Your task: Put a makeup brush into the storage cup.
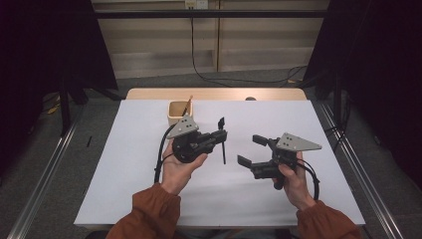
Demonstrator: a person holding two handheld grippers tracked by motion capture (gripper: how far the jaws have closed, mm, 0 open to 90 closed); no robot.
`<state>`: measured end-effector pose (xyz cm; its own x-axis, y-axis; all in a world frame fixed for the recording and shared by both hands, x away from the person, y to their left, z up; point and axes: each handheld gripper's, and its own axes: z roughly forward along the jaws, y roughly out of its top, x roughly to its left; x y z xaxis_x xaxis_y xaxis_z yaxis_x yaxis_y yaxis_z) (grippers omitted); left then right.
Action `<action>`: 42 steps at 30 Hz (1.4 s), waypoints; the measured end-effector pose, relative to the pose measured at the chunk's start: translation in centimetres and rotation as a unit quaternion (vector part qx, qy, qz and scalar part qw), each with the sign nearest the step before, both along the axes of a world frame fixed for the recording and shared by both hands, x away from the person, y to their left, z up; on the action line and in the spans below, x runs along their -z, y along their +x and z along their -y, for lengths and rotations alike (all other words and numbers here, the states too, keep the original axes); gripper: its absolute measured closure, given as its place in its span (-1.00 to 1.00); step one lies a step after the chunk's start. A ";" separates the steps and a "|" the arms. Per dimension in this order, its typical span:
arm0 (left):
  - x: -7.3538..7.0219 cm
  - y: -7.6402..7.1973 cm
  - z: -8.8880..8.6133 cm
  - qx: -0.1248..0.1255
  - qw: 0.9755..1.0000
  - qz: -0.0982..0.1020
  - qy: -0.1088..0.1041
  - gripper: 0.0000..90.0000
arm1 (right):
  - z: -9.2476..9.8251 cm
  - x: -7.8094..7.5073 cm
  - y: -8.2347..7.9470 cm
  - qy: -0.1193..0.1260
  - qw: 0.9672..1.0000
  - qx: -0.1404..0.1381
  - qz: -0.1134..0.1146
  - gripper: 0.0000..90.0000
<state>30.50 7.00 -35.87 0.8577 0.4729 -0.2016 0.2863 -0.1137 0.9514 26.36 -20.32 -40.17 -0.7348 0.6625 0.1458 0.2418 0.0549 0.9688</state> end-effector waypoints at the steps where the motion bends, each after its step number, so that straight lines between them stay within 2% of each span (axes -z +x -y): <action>1: 0.0 0.0 0.0 0.000 1.000 -0.001 -0.001 0.91 | 0.1 0.1 0.0 -0.001 1.000 0.003 0.000 -0.82; 7: -0.2 0.1 -0.6 -0.006 1.000 -0.001 0.002 0.91 | 1.2 0.1 -0.6 -0.008 1.000 0.017 0.004 -0.83; 11: -0.4 0.3 -1.4 -0.015 1.000 -0.001 -0.001 0.90 | 2.1 0.5 -1.1 -0.015 0.999 0.028 0.006 -0.89; 15: -0.4 0.3 -2.1 -0.022 1.000 0.000 0.001 0.90 | 2.6 0.7 -1.5 -0.010 0.999 0.035 0.009 -0.89; 21: 0.0 0.4 -2.9 -0.028 1.000 -0.003 0.004 0.90 | 3.2 1.1 -2.0 -0.022 0.999 0.042 0.000 -0.89; 30: -0.5 0.5 -4.0 -0.041 0.999 -0.001 0.004 0.90 | 4.4 1.8 -3.1 -0.033 0.998 0.058 -0.004 -0.90; 42: -1.1 1.0 -5.7 -0.057 0.998 0.008 0.003 0.90 | 6.4 2.3 -4.6 -0.012 0.996 0.091 -0.003 -1.00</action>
<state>31.52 12.69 -34.74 0.8018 0.5679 -0.1859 0.2828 -0.0865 0.9553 21.73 -26.68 -42.46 -0.6009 0.7881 0.1331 0.2565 0.0324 0.9660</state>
